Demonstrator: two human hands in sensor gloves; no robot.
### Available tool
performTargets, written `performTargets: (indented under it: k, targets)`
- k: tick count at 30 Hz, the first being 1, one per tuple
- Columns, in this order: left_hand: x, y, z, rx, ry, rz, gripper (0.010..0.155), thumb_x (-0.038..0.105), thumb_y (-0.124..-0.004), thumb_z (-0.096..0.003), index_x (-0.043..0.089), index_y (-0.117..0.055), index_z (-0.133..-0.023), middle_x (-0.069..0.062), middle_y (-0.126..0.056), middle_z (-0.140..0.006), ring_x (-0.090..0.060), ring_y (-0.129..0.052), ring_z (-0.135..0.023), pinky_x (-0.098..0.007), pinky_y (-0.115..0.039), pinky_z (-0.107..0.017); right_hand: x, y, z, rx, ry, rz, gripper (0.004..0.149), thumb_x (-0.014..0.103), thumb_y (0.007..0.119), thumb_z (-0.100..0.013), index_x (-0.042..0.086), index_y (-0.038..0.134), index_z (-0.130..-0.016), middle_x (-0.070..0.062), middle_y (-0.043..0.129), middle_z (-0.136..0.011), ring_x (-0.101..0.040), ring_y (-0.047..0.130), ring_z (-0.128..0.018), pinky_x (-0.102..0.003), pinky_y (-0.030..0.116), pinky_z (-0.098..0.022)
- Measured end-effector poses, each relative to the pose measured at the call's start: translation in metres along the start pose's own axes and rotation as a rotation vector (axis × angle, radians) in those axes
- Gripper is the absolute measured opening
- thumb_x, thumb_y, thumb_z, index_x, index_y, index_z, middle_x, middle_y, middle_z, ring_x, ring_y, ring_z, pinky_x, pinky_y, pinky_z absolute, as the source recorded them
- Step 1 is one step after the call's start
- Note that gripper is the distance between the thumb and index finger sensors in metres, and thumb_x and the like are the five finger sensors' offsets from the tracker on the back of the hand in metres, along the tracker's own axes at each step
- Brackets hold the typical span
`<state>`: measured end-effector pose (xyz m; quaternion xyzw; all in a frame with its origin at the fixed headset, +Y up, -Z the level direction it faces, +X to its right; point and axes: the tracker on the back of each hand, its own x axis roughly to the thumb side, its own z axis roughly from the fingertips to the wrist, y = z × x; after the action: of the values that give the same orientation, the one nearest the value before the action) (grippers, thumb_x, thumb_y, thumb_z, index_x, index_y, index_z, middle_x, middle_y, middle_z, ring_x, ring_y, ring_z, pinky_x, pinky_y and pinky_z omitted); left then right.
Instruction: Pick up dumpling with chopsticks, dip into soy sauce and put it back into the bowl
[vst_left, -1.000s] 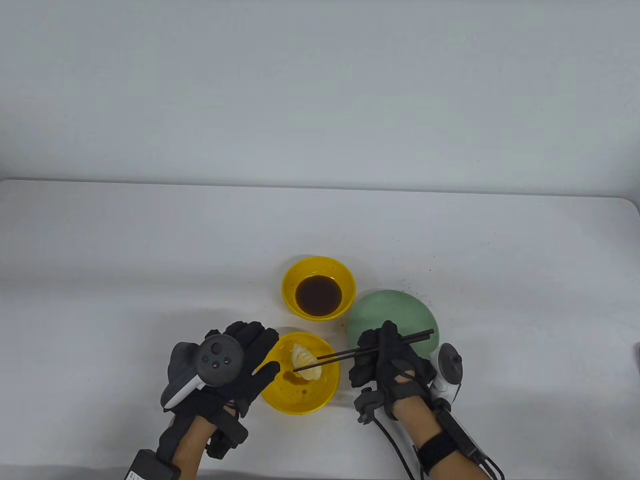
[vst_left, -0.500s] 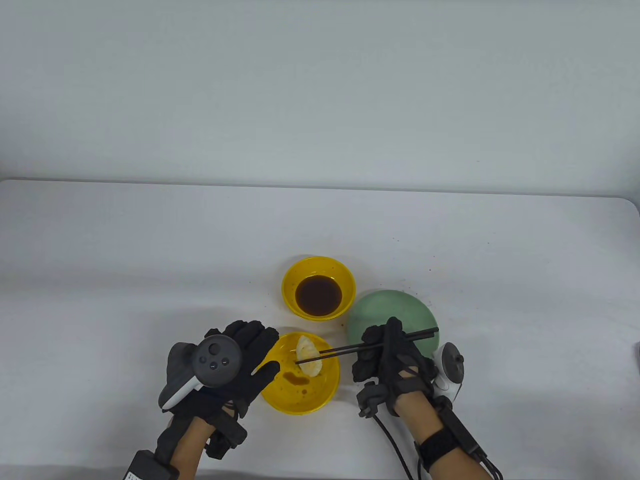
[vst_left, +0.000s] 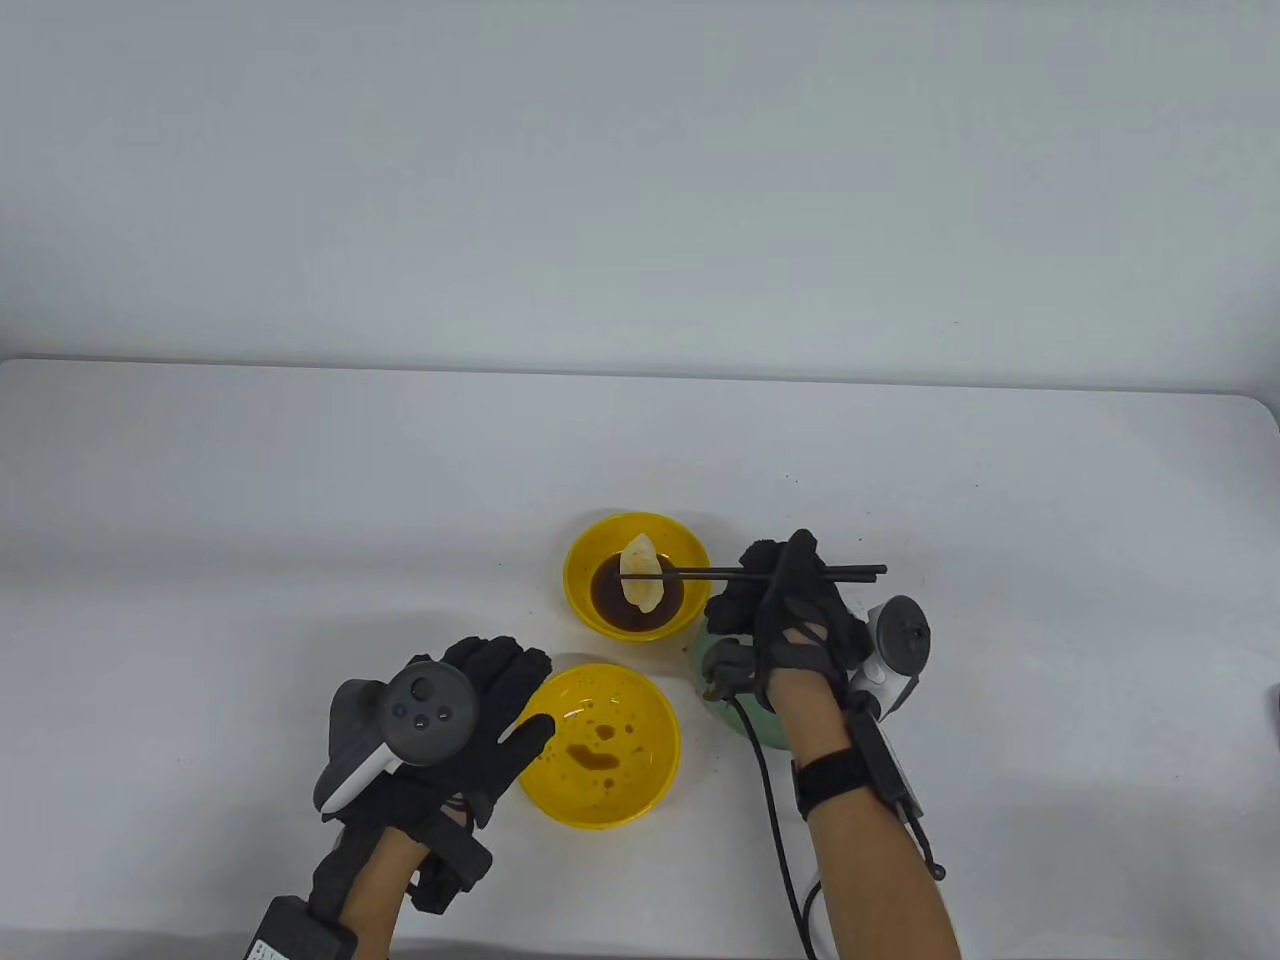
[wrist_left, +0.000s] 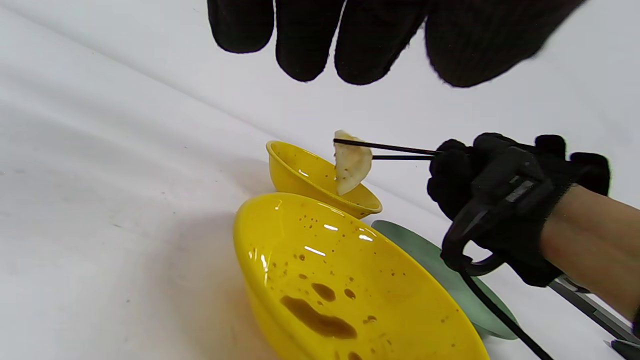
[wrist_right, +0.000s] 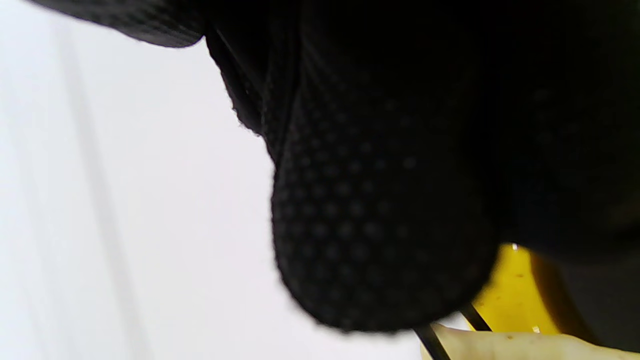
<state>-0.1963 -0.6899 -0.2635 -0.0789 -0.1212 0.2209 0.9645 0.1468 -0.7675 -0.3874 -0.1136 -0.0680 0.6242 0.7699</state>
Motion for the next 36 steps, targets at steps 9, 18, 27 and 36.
performTargets:
  k: [9, 18, 27, 36]
  targets:
    - [0.002, 0.001, -0.001, -0.007, 0.001, -0.003, 0.071, 0.061, -0.069, -0.0478, 0.039, -0.053, -0.113, 0.005, -0.049, -0.122, -0.035, -0.043, -0.118, -0.067, -0.025, -0.082, -0.002, 0.017, -0.009, 0.006, -0.042, 0.174, 0.047, 0.048, 0.068, -0.050, 0.009, 0.090, -0.064, -0.026, 0.097, -0.039, -0.021, 0.114, -0.010, -0.043, 0.101, -0.009]
    - [0.000, 0.002, 0.001, 0.003, 0.006, 0.004, 0.071, 0.061, -0.069, -0.0479, 0.038, -0.053, -0.113, 0.004, -0.050, -0.122, -0.035, -0.043, -0.118, -0.067, -0.026, -0.081, -0.005, 0.011, -0.009, -0.008, -0.016, 0.094, 0.047, 0.047, 0.068, -0.050, 0.009, 0.090, -0.063, -0.026, 0.097, -0.038, -0.021, 0.114, -0.010, -0.043, 0.101, -0.009]
    - [-0.001, 0.003, 0.001, 0.008, 0.010, 0.012, 0.071, 0.061, -0.069, -0.0479, 0.039, -0.053, -0.113, 0.004, -0.049, -0.122, -0.035, -0.043, -0.118, -0.067, -0.026, -0.081, -0.025, -0.008, -0.002, -0.067, 0.122, -0.131, 0.047, 0.046, 0.068, -0.051, 0.007, 0.090, -0.063, -0.027, 0.096, -0.038, -0.022, 0.114, -0.009, -0.044, 0.101, -0.008]
    - [-0.001, 0.005, 0.002, 0.003, 0.007, 0.022, 0.070, 0.061, -0.069, -0.0480, 0.039, -0.053, -0.113, 0.005, -0.049, -0.122, -0.034, -0.043, -0.118, -0.067, -0.025, -0.082, -0.026, -0.014, 0.014, -0.050, 0.209, -0.328, 0.047, 0.046, 0.068, -0.051, 0.007, 0.090, -0.064, -0.027, 0.096, -0.039, -0.022, 0.114, -0.010, -0.044, 0.100, -0.009]
